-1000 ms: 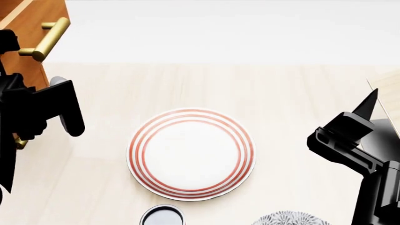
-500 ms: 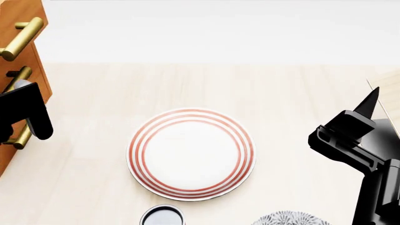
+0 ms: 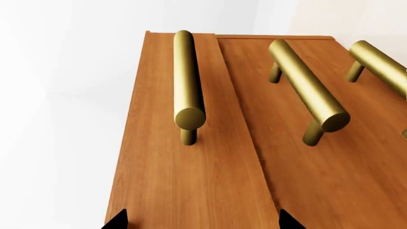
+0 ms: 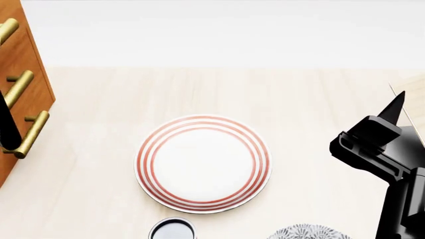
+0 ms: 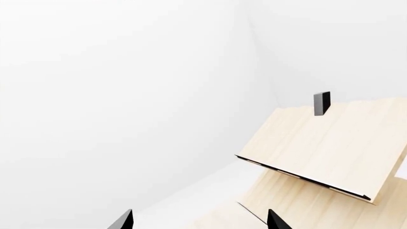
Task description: Close the top drawer of the cabinet.
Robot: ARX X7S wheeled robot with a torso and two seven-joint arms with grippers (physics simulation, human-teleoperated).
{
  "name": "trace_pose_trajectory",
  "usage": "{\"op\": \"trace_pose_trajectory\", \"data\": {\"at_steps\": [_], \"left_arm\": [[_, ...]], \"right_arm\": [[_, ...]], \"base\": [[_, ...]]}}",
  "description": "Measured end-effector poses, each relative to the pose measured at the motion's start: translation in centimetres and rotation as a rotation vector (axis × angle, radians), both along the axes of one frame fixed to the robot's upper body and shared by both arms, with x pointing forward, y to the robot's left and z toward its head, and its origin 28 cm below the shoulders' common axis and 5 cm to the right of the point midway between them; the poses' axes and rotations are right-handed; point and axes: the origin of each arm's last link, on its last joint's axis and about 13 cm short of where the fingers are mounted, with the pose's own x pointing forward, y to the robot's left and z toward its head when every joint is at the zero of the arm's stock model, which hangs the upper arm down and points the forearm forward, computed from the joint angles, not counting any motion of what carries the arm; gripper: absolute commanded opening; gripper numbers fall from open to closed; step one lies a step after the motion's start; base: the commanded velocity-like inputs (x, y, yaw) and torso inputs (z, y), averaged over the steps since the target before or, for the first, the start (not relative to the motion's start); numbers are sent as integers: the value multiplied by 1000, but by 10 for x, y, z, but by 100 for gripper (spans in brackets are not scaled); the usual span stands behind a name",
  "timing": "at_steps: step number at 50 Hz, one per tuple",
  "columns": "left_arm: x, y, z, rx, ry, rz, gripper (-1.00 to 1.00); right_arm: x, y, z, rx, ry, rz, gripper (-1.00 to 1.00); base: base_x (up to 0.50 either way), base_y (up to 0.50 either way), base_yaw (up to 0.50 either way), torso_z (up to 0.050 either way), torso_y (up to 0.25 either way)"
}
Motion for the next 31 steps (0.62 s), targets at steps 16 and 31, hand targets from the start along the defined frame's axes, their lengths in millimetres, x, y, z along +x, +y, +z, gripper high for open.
{"op": "trace_pose_trajectory", "data": {"at_steps": [16,31], "left_arm": [[-9,8,-1,-13,1,3,100],[-18,10,-1,-33,6,-11,100]], "right_arm": [[1,1,1,-1,-2,2,100],[2,2,2,-3,-2,5,100]], "base": [[0,0,1,0,1],[-3,3,8,0,2]]}}
